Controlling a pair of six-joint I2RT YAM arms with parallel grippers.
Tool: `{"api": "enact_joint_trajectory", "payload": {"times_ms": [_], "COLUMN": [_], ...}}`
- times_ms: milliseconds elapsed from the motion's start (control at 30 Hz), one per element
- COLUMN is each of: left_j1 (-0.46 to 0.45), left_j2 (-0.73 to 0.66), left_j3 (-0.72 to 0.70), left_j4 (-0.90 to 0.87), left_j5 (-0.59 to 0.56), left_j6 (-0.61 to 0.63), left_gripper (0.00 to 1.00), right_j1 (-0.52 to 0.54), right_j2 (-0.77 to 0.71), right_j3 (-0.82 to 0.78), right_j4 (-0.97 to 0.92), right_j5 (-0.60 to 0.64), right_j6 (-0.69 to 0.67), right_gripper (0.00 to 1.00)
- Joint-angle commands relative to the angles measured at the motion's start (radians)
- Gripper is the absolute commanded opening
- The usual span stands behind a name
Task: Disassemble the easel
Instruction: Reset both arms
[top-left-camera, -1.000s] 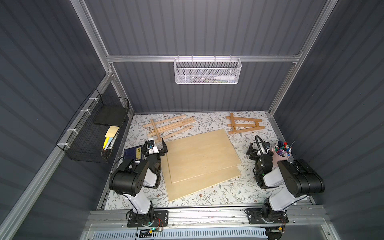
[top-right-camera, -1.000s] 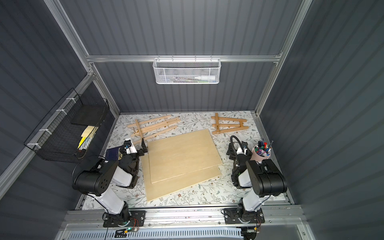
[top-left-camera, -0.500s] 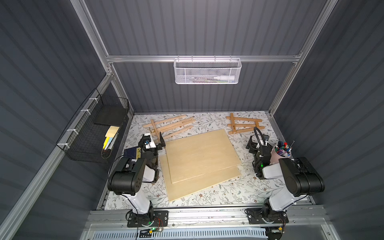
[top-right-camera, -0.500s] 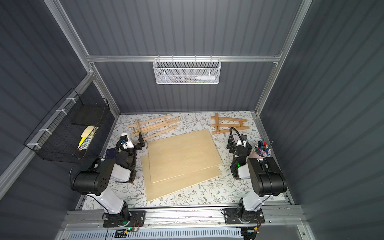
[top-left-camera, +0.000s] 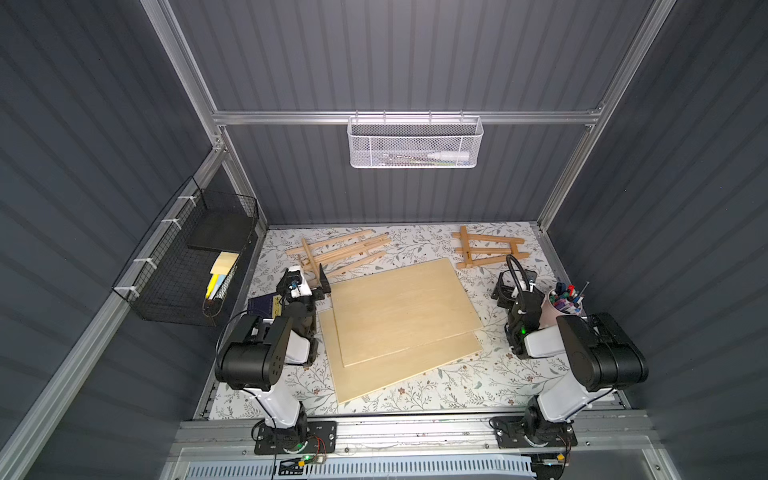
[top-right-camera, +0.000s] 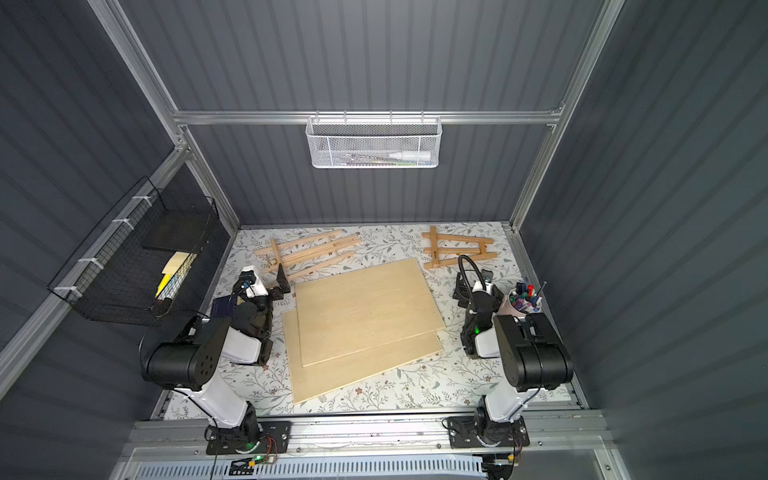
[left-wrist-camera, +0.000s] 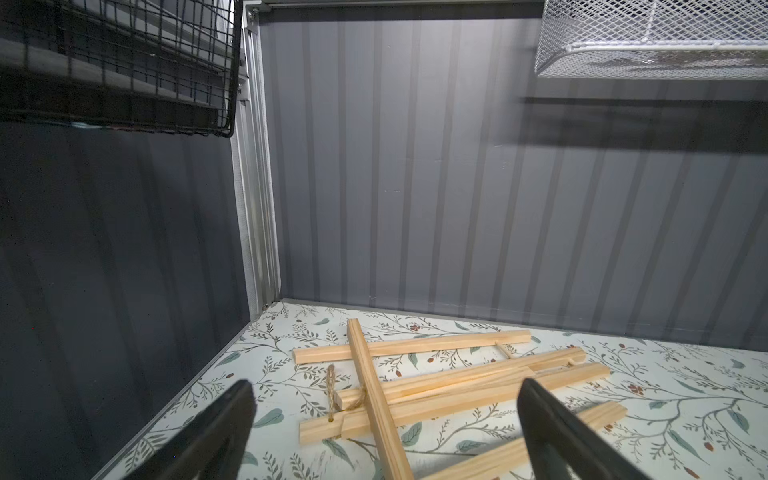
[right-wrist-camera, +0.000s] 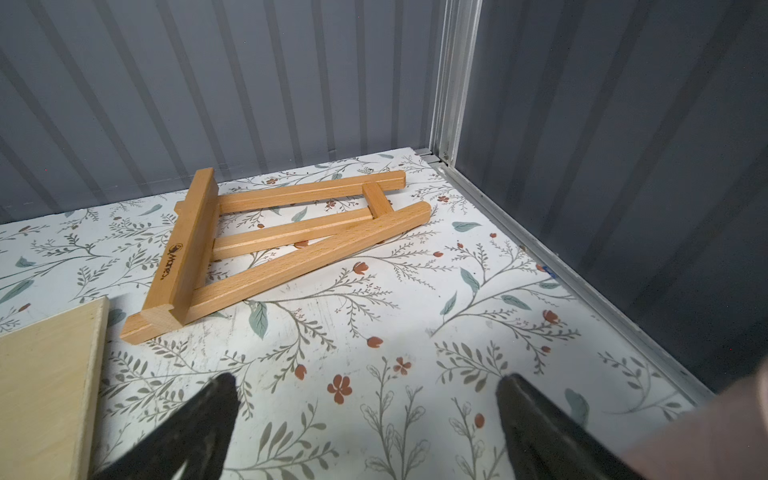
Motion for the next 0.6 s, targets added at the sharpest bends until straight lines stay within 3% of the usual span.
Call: {"api": "enact_joint_trajectory", "payload": {"times_ms": [0, 567], "left_j1": [0.0, 0.001], "left_j2": [-0.001, 0.003], "left_j3": [0.0, 0.007], "left_j4": [0.039, 0.033], "left_j5": [0.007, 0.018], "left_j6": [-0.013, -0.01], "left_gripper": [0.99, 0.99], "right_j1": [-0.004, -0.002], "right_j2": [0.001, 0.0], "right_j3": [-0.009, -0.009], "right_j4": [-0.003, -0.004], "right_j5": [0.014, 0.012], "right_j6": [-0.001, -0.001], "right_gripper": [0.99, 0.99]}}
